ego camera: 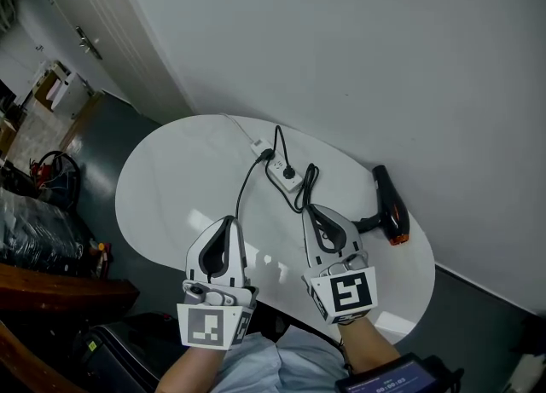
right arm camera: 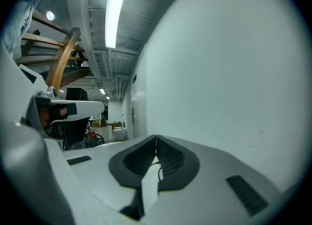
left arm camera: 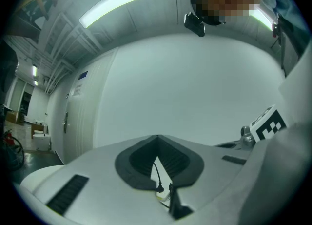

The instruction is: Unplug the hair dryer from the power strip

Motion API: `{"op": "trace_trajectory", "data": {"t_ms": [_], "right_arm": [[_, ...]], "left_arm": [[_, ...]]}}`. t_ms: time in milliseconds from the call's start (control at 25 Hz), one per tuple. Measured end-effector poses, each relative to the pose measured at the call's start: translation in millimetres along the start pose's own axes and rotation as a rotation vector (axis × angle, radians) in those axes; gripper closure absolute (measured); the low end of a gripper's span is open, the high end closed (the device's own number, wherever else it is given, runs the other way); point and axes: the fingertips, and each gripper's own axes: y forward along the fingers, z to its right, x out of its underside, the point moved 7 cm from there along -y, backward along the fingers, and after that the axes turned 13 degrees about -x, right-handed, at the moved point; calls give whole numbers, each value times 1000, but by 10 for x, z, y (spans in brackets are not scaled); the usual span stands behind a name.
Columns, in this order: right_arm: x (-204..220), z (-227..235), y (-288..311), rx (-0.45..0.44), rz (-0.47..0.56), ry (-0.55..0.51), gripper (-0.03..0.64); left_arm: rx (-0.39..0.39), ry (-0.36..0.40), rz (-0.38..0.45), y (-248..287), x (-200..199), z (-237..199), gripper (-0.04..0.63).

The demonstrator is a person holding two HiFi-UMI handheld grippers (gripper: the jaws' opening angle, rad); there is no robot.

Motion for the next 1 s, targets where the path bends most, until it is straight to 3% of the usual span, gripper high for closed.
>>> {"op": "trace_trajectory", "data": {"t_ms": [480,720,920,1000], "right_arm": [[297,405,530,97,-108,33,614],[547,566,863,86,-189,32,615],[777,623,1066,89,-255,46,614],[877,646,1154,85,-280,55,614]], "left_arm": [[75,-70,-54,662,370,-181,597],[97,-109,-87,1019,616,-273,597],[92,-163,-193,1203,871,-319,597],[106,-159,-201,1273,966,-344,597]]}}
